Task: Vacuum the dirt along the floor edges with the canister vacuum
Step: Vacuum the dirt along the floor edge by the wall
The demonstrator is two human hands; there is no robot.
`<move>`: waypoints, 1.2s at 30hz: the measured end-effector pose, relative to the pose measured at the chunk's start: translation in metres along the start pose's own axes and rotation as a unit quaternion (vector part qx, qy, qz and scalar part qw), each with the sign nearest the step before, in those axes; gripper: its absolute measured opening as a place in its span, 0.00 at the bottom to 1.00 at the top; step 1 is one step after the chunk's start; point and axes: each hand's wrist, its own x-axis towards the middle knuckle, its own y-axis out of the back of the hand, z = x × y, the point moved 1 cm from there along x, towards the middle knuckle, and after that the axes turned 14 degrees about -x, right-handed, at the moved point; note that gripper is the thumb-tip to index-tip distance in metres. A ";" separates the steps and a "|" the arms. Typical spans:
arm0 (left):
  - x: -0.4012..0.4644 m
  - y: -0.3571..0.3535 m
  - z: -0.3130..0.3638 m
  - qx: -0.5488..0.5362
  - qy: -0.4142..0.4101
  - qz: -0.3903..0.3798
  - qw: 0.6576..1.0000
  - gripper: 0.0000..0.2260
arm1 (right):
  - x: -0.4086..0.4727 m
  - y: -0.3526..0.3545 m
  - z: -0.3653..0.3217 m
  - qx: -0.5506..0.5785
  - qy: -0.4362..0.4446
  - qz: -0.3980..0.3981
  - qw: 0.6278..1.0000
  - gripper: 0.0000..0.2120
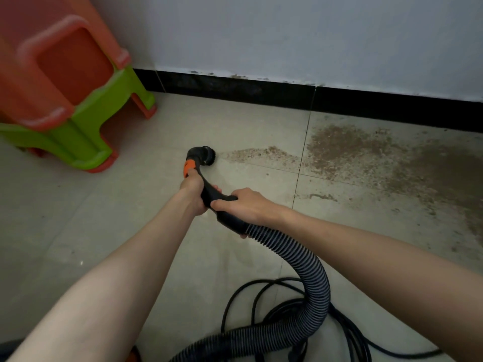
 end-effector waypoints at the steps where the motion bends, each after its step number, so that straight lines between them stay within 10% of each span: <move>1: 0.000 -0.002 -0.002 0.002 0.004 -0.005 1.000 0.35 | -0.001 0.000 0.003 -0.002 -0.003 0.008 1.000 0.18; 36: -0.019 -0.103 -0.059 0.107 -0.009 -0.099 0.989 0.29 | -0.044 0.041 0.082 0.156 -0.085 0.111 0.978 0.17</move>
